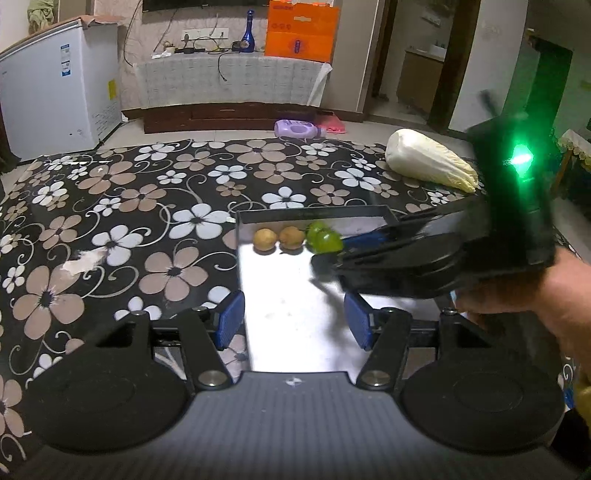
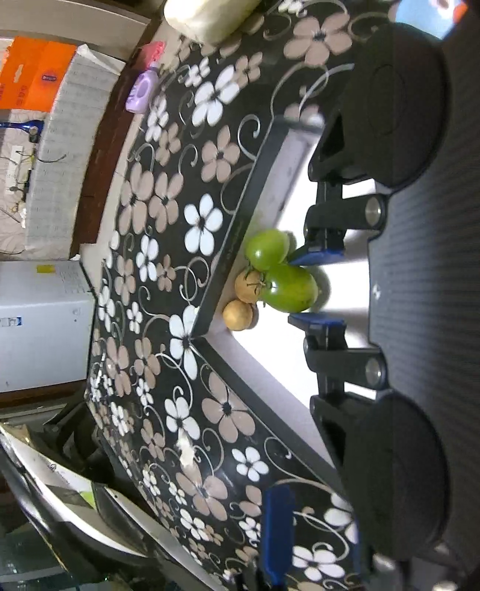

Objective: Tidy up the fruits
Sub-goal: 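Grasp another green fruit with the left tool while the right tool holds its green fruit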

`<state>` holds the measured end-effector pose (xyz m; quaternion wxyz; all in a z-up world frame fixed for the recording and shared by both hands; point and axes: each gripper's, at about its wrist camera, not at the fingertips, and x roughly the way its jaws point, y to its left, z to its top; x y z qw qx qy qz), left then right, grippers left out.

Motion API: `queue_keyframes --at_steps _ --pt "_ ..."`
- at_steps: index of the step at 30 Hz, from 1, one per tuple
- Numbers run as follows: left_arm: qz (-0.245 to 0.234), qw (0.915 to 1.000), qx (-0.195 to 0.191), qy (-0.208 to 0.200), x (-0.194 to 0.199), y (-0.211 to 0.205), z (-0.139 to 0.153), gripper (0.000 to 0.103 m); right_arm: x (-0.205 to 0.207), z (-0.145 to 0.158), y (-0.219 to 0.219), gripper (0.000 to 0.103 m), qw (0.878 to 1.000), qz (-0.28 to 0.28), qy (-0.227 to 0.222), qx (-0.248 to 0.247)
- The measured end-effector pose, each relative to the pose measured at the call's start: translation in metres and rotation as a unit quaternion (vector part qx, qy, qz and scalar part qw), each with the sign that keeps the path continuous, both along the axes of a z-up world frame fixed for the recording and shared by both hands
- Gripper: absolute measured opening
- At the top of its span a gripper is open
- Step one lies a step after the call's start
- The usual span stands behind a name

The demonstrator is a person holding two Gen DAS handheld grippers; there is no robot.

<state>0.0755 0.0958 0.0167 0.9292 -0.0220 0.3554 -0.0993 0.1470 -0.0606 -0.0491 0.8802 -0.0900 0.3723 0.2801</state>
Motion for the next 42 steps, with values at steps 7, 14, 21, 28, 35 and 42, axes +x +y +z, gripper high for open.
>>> queue_keyframes --at_steps 7,14,21,28,35,42 --pt "-0.007 1.0 0.004 -0.001 0.019 -0.022 -0.006 0.065 -0.013 0.028 -0.052 0.031 0.998 -0.029 -0.018 0.044" --pt "0.003 0.9996 -0.002 0.028 0.057 -0.044 -0.024 0.063 -0.021 0.041 -0.084 0.031 0.997 -0.034 -0.027 0.064" --pt "0.002 0.9989 -0.02 0.042 0.089 -0.065 -0.039 0.05 -0.028 0.045 -0.099 0.031 0.997 -0.028 -0.03 0.067" --pt "0.02 0.998 -0.027 0.054 0.114 -0.063 -0.05 0.045 -0.032 0.047 -0.119 0.031 0.996 -0.037 -0.031 0.07" --pt "0.028 0.9979 -0.033 0.048 0.124 -0.062 -0.05 0.044 -0.033 0.046 -0.124 0.031 0.997 -0.034 -0.029 0.07" --pt "0.05 0.9971 -0.032 0.047 0.126 -0.055 -0.051 0.047 -0.034 0.047 -0.123 0.031 0.997 -0.031 -0.029 0.069"
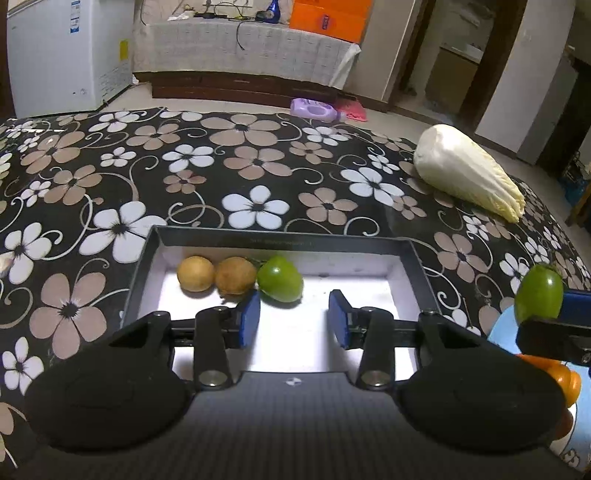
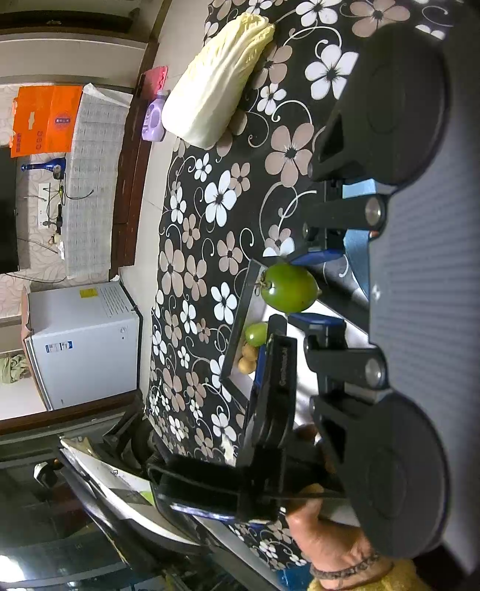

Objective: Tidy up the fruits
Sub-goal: 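Grasp another green fruit with the left tool while the right tool holds its green fruit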

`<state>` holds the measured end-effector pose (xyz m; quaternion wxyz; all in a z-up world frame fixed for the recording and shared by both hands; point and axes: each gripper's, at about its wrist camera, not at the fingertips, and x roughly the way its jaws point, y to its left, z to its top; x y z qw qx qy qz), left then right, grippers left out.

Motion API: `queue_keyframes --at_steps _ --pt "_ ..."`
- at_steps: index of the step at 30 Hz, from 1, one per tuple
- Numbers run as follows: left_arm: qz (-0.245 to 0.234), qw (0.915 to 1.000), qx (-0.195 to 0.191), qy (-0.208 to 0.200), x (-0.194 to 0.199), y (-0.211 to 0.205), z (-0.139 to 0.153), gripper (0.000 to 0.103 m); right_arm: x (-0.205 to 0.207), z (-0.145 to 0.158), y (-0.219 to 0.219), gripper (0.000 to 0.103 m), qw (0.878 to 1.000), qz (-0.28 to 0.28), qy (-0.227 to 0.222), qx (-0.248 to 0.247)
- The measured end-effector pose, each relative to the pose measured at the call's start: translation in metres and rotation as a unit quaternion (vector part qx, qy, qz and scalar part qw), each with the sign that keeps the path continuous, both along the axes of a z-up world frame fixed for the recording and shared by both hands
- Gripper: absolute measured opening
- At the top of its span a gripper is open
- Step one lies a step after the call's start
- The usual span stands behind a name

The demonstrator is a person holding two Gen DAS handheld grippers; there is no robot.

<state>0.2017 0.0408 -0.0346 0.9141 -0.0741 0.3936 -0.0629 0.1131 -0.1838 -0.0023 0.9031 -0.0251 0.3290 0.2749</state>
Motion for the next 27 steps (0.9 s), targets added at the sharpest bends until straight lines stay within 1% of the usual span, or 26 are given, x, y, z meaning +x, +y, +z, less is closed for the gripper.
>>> queue_keyframes --at_steps 4,6,8,10,11,12,13,14,15,16,19,20,23,25,26,27 --pt "0.0 0.9999 0.007 -0.008 0.0 -0.002 -0.001 0.05 0.0 -0.001 0.001 0.031 1.0 0.002 0.002 0.0" --pt "-0.012 0.9997 0.011 -0.021 -0.004 -0.006 0.0 0.049 -0.001 -0.001 0.004 0.031 1.0 0.009 0.003 -0.001" --pt "-0.03 0.9992 0.011 -0.024 -0.006 -0.01 0.001 0.049 -0.001 -0.002 0.005 0.031 1.0 0.012 0.003 -0.004" --pt "-0.035 0.9988 0.018 -0.028 -0.009 -0.013 0.001 0.049 0.0 -0.002 0.003 0.031 1.0 0.009 0.004 -0.003" --pt "-0.033 0.9987 0.025 -0.029 -0.009 -0.015 0.002 0.05 0.0 -0.002 0.002 0.031 1.0 0.007 0.004 -0.001" --pt "-0.024 0.9989 0.033 -0.024 -0.007 -0.015 0.001 0.053 0.0 -0.002 0.001 0.031 1.0 0.005 0.004 -0.001" --pt "-0.015 0.9992 0.035 -0.016 -0.005 -0.014 -0.001 0.053 0.001 -0.002 0.001 0.031 1.0 0.005 0.004 0.0" --pt "-0.008 0.9995 0.028 -0.014 -0.004 -0.011 -0.002 0.055 0.001 -0.002 0.001 0.031 1.0 0.005 0.005 0.0" --pt "0.0 0.9995 0.029 -0.011 -0.002 -0.01 -0.002 0.061 0.001 -0.002 0.001 0.031 1.0 0.006 0.005 -0.001" --pt "0.006 0.9996 0.027 -0.011 -0.001 -0.008 -0.002 0.062 0.001 -0.002 0.002 0.031 1.0 0.008 0.005 -0.002" --pt "0.018 0.9995 0.019 -0.016 0.001 -0.005 -0.004 0.063 0.0 -0.003 0.002 0.031 1.0 0.01 0.006 -0.003" --pt "0.019 0.9995 0.017 -0.018 0.002 -0.004 -0.004 0.061 0.001 -0.003 0.002 0.031 1.0 0.01 0.007 -0.003" --pt "0.006 0.9994 0.022 -0.027 0.004 -0.007 -0.005 0.043 0.0 -0.003 0.001 0.031 1.0 0.01 0.008 -0.003" --pt "0.003 0.9988 0.036 -0.033 0.005 -0.01 -0.006 0.039 0.0 -0.004 0.001 0.031 1.0 0.011 0.009 -0.004" --pt "0.003 0.9985 0.043 -0.036 0.006 -0.01 -0.007 0.034 0.0 -0.004 0.0 0.031 1.0 0.011 0.009 -0.005" --pt "0.003 0.9985 0.041 -0.035 0.006 -0.01 -0.007 0.034 0.0 -0.004 0.0 0.031 1.0 0.011 0.01 -0.005"
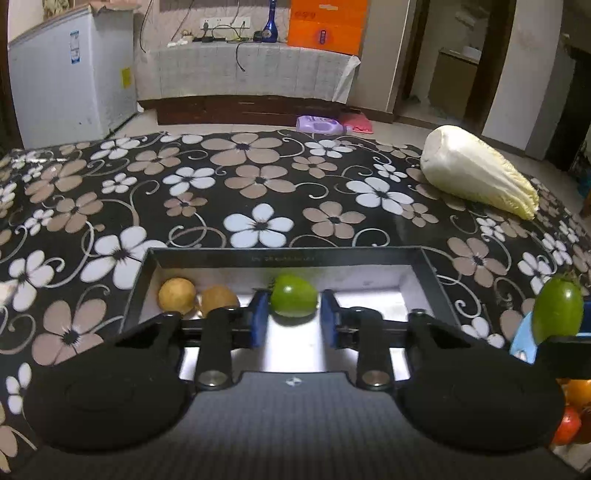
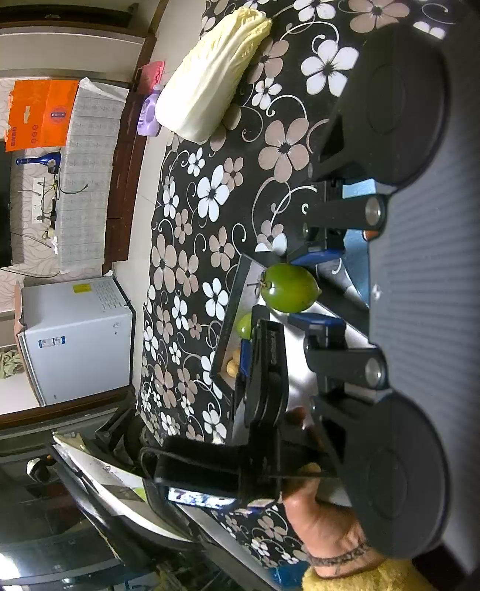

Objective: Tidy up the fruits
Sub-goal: 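Grasp another green fruit with the left tool while the right tool holds its green fruit, then carry both held green fruits from the tray over the blue plate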

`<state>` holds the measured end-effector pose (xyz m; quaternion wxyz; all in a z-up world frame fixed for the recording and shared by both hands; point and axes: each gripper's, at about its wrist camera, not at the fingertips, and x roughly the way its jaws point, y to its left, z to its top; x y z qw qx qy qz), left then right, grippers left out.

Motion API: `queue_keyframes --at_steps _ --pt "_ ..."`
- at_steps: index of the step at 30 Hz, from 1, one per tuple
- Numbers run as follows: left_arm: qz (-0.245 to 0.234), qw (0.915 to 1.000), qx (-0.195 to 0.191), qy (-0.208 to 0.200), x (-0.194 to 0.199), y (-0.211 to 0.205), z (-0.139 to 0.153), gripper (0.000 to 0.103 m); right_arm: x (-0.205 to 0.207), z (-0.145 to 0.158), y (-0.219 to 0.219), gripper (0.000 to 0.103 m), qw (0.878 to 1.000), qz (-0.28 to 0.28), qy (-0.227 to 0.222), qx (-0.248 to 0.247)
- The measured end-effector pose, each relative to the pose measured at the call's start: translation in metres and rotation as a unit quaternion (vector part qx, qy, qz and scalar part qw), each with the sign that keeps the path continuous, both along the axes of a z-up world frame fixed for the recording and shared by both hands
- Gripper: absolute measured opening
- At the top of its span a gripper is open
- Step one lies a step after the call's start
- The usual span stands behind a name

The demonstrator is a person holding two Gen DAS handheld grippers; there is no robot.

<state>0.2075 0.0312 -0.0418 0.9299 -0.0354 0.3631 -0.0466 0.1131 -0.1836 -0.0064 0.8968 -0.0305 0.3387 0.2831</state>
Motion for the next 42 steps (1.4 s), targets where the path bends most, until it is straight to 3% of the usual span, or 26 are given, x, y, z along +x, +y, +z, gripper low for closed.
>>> queue_keyframes --at_steps 12,23,31,42 --pt "-0.005 1.0 0.005 -0.004 -0.017 0.001 0.012 0.033 0.0 -0.004 -0.003 0.031 1.0 -0.006 0.003 -0.007" --pt "-0.005 0.9998 0.011 -0.018 -0.055 0.002 0.039 0.033 -0.015 -0.002 -0.002 0.031 1.0 -0.022 -0.003 0.006" --pt "-0.027 0.9991 0.007 -0.032 -0.083 -0.019 0.058 0.033 -0.03 0.002 -0.011 0.031 0.999 -0.049 -0.007 0.014" --pt "-0.064 0.9976 -0.001 -0.026 -0.098 -0.058 0.058 0.033 -0.046 0.002 -0.041 0.031 0.996 -0.083 -0.009 0.006"
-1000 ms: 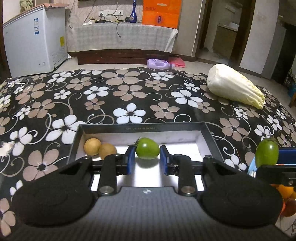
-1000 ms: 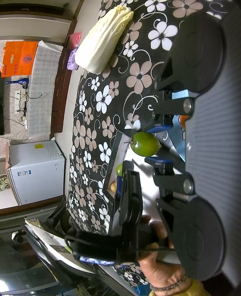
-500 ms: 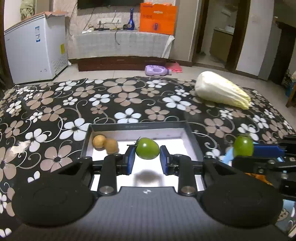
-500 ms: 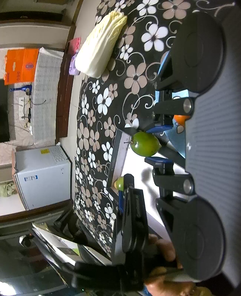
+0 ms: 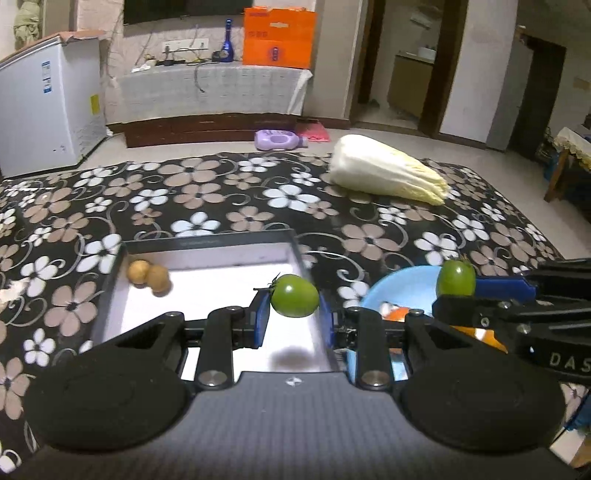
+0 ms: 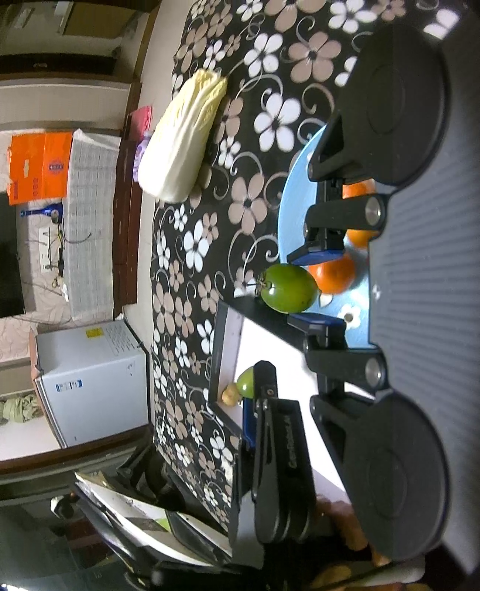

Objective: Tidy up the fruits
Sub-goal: 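Carry both held green fruits from the tray over the blue plate, then open the left tool on the plate while the right tool releases its green fruit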

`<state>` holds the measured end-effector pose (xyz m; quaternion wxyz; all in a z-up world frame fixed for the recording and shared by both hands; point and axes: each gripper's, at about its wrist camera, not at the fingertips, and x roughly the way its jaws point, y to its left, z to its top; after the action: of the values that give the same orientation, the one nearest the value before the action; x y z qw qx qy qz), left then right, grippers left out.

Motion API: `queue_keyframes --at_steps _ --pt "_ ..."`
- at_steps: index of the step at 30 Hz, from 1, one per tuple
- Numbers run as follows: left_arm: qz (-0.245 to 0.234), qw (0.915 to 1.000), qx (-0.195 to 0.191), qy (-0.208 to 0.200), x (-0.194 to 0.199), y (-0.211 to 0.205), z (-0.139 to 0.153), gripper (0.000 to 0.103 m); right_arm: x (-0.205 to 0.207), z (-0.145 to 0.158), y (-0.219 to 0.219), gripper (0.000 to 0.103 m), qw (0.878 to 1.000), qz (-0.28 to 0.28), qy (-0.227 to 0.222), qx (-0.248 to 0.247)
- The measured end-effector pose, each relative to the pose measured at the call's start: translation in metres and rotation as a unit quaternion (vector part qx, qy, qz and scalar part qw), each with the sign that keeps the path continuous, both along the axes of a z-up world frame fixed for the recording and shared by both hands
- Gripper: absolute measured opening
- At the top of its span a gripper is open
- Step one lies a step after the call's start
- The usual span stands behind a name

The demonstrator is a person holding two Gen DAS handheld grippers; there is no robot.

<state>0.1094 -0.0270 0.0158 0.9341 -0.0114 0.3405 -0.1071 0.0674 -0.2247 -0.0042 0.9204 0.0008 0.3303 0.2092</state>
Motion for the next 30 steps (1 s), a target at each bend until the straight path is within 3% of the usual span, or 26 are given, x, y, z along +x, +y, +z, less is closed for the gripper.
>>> queue_keyframes --at_steps 16,30 --pt "-0.069 0.9975 -0.002 0.016 -0.036 -0.066 -0.011 0.033 -0.028 -0.003 -0.057 0.031 0.998 -0.064 0.004 0.003" --pt "-0.094 0.995 0.004 0.033 -0.068 -0.087 -0.022 0.033 -0.037 -0.012 -0.06 0.031 0.997 -0.071 0.018 -0.005"
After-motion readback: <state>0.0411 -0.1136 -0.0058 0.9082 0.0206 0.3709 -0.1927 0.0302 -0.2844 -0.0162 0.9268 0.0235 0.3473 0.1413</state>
